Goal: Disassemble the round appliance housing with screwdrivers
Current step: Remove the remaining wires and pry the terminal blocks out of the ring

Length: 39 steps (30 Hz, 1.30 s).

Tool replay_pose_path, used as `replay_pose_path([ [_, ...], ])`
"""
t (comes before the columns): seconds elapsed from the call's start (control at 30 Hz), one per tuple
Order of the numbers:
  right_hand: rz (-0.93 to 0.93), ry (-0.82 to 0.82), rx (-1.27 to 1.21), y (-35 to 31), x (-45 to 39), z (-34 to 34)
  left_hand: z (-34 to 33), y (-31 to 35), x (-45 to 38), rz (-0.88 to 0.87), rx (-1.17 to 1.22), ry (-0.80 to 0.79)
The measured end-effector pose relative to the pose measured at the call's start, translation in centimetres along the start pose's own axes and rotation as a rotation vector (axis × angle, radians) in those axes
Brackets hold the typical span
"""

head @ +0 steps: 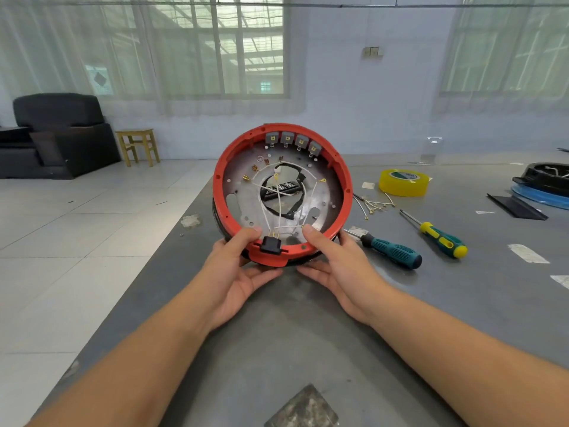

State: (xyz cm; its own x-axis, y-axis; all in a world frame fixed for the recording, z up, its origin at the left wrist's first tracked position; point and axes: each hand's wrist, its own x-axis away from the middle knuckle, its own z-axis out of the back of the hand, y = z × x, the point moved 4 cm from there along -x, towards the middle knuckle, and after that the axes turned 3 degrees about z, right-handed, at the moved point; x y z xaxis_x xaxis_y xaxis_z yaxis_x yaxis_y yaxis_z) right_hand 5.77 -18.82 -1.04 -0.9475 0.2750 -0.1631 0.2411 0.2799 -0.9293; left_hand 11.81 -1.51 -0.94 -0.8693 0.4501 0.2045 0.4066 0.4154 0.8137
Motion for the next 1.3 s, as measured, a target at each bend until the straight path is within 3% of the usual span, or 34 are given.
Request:
replay_pose_path([
  [0.27, 0.162, 0.034, 0.035, -0.9, 0.0, 0.7, 0.3, 0.7, 0.9, 0.117, -0.096, -0.098],
  [0.43, 0.171, 0.014, 0.034, -0.9, -0.2, 1.0, 0.3, 0.6, 0.9, 0.126, -0.106, -0.141],
  [0.77, 0.131, -0.043, 0.048, -0.2, -0.7, 1.2, 0.0, 0.3, 1.0, 0.104, -0.106, -0.089],
  [1.03, 0.188, -0.006, 0.259, 0.2, -0.8, 1.4, 0.0, 0.4, 0.6, 0.053, -0.04, -0.06],
  [1.3, 0.204, -0.012, 0.314, 0.1, -0.6, 1.1, 0.9, 0.7, 0.5, 0.046, -0.069, -0.064],
])
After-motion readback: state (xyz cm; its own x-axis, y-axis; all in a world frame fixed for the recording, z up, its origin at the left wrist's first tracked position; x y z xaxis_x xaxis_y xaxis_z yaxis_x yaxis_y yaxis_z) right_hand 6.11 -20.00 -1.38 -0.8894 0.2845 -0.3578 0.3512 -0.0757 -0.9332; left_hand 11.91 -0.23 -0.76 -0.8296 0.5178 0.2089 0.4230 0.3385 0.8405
